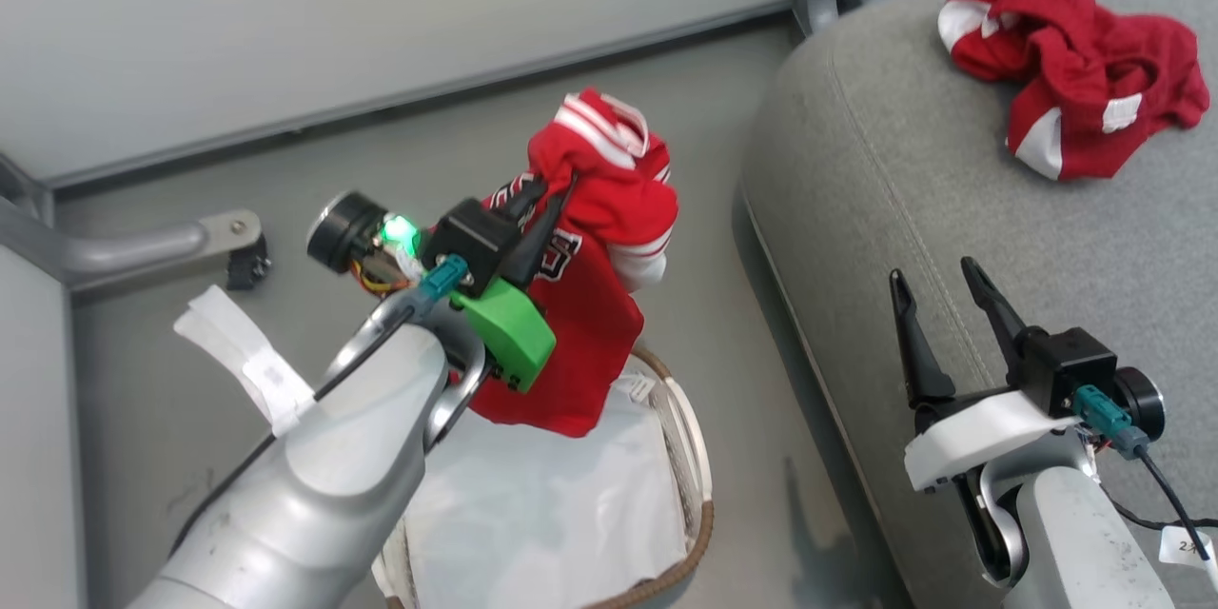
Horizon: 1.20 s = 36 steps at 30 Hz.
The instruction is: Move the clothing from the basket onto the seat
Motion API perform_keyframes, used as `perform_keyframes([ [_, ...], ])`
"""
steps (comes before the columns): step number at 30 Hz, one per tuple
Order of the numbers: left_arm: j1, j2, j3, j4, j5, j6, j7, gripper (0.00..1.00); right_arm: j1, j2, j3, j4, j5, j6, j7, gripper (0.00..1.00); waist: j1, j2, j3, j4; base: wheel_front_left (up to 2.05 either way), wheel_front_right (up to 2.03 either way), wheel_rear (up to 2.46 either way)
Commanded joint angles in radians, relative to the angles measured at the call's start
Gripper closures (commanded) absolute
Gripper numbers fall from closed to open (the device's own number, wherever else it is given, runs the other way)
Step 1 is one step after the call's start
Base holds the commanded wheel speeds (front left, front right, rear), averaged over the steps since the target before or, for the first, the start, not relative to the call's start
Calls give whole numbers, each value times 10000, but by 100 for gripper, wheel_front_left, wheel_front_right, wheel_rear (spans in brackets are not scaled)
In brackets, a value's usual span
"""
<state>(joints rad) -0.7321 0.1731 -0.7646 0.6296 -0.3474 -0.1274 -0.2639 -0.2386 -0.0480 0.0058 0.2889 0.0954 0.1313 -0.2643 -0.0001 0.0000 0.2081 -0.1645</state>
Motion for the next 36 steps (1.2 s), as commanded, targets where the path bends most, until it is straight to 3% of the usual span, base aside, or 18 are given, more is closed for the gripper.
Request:
perform_keyframes([
  [1, -207, 117, -79, -148, 75, -45, -6, 100, 186, -45, 40, 28, -36, -11, -2, 0, 1, 0, -1221, 552, 0, 0, 0],
  [15, -2593, 770, -592, -755, -569, -40, -7, 100, -177, -44, 1051, 139, 27, -11, -2, 0, 1, 0, -1755, 470, 0, 0, 0],
  [26, -3558, 407, -876, -451, -709, -41, -7, 100, -1066, -42, 2684, 559, 328, -11, -2, 0, 1, 0, -1720, 533, 0, 0, 0],
  [36, -4010, -213, -1385, -674, -890, -40, -8, 100, -2558, -44, 4332, 1898, 791, -12, -3, 0, 1, 0, -1691, 933, 0, 0, 0],
])
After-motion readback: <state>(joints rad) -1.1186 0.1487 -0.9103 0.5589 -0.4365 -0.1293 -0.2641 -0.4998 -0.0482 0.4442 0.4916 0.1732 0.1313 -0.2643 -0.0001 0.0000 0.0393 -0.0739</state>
